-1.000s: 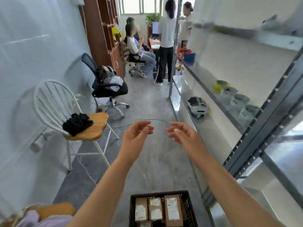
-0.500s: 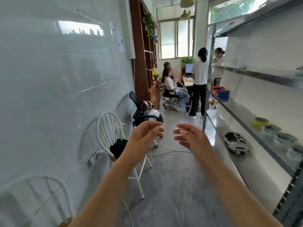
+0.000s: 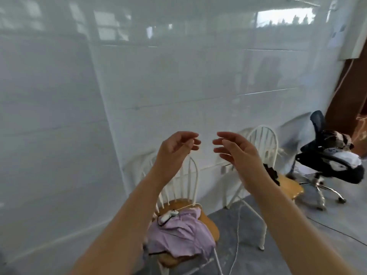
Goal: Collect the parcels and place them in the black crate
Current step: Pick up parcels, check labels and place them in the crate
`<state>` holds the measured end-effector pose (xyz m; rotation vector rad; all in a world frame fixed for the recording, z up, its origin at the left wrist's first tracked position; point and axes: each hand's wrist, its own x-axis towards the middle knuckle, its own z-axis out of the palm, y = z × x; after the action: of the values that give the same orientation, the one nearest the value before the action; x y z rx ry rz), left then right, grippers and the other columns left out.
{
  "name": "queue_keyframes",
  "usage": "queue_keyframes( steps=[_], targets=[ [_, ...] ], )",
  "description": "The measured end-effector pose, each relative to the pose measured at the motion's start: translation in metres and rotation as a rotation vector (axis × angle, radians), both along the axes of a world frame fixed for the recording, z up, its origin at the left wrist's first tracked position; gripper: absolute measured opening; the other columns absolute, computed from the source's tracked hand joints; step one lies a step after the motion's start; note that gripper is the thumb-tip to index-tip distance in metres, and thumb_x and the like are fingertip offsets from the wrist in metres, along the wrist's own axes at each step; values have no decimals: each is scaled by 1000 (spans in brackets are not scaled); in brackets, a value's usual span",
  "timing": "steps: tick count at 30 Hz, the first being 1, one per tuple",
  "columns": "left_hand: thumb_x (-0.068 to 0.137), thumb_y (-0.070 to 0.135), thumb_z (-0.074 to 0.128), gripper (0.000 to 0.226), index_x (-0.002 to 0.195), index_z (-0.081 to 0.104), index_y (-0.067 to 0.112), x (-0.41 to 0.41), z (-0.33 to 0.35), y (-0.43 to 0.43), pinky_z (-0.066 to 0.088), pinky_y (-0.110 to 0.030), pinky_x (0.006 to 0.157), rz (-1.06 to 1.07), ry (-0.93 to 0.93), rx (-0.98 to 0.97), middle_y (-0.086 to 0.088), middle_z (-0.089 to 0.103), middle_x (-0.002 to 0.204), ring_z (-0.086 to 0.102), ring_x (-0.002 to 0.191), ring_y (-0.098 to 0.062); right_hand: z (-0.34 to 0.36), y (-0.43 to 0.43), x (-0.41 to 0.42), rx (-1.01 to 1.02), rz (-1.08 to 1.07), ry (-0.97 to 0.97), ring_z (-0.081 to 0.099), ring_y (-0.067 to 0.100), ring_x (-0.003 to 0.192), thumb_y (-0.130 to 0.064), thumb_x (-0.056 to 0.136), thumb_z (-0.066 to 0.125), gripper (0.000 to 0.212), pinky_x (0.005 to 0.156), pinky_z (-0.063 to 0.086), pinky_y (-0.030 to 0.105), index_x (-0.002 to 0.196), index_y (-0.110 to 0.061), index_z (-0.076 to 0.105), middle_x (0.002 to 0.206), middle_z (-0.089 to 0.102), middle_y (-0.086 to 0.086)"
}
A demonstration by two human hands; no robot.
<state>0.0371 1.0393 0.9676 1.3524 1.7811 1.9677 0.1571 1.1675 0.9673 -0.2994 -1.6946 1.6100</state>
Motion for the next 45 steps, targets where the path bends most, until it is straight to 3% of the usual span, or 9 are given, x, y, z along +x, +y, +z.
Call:
queue_keyframes(
  steps=[10, 16, 20, 25, 39, 45],
  targets=[
    [95, 9, 52, 21, 99, 65, 25, -1, -26, -197, 52, -17, 76, 597, -78, 42, 7, 72, 90, 69, 85, -8, -25, -141, -74, -19, 536, -42, 67, 10, 77, -8, 94, 49, 23, 77, 52, 25, 97, -22, 67, 85, 72, -5],
    [96, 8, 52, 21, 96, 64, 25, 3, -32, -296, 49, -13, 71, 809, -94, 39, 9, 70, 85, 67, 79, -2, -29, -234, -118, -39, 732, -59, 66, 9, 74, -8, 93, 49, 23, 77, 48, 27, 95, -23, 66, 85, 72, -5],
    [99, 10, 46, 24, 94, 64, 25, 1, -36, -370, 49, -18, 73, 944, -114, 44, 11, 70, 82, 67, 76, -2, -33, -312, -147, -21, 863, -55, 66, 10, 76, -10, 95, 45, 27, 75, 48, 27, 94, -25, 67, 86, 73, -6],
    [98, 6, 47, 22, 94, 64, 20, -8, -48, -474, 50, -14, 70, 1056, -175, 73, 3, 68, 86, 66, 74, 0, -38, -417, -176, 39, 1009, -69, 66, 9, 74, -9, 96, 45, 27, 74, 49, 26, 94, -23, 67, 83, 72, -7],
    [97, 9, 49, 22, 95, 65, 24, -104, -94, -678, 50, -17, 75, 1198, -247, 24, 14, 72, 82, 67, 82, -4, -79, -629, -301, -14, 1166, -183, 65, 6, 69, -7, 96, 45, 28, 72, 48, 22, 91, -23, 67, 80, 72, -10],
    [97, 7, 49, 22, 94, 65, 22, -163, -107, -755, 50, -19, 73, 1391, -253, 46, 9, 71, 84, 67, 78, -3, -92, -720, -390, 3, 1324, -191, 65, 5, 70, -8, 96, 44, 27, 75, 48, 24, 92, -24, 66, 81, 72, -10]
  ],
)
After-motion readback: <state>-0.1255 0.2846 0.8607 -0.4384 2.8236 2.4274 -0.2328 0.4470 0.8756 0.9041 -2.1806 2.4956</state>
